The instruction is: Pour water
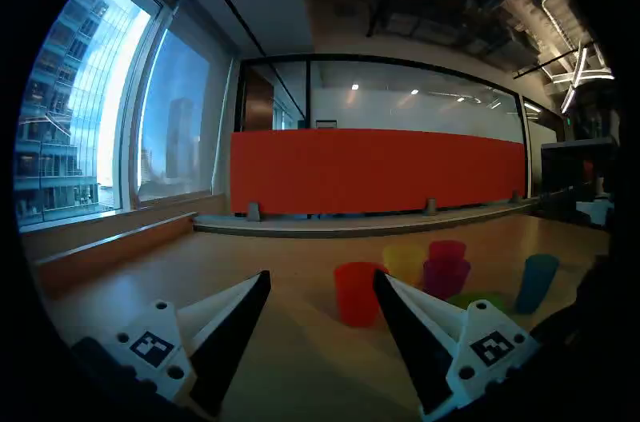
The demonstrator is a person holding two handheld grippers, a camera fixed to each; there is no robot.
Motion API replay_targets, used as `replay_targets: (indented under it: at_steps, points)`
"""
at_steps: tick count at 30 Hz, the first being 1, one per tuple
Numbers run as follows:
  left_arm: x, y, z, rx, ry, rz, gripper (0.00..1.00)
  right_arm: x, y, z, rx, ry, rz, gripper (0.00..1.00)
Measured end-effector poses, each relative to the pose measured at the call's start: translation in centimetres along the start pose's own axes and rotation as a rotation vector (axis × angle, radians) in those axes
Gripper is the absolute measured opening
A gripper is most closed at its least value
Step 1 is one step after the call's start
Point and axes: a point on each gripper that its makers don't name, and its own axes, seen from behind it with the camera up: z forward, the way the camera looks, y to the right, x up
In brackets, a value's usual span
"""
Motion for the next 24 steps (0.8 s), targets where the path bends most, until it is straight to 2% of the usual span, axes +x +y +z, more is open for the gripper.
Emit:
replay_targets:
  at_steps: [5, 14, 24]
  points:
    - [0.0, 0.0, 0.0, 0.0, 0.0, 0.001, 0.95, -0.5, -0.6, 0.3, 0.008, -0.011, -0.002, 1.0]
    - [0.0, 0.0, 0.0, 0.0, 0.0, 0.001, 0.95, -1.8, 0.0, 0.7, -0.002, -0.035, 0.015, 1.0]
    - [0.1, -0.1, 0.0, 0.0, 0.0, 0.001, 0.95, -1.9, 0.3, 1.0, -0.016, -0.023, 0.007, 1.0]
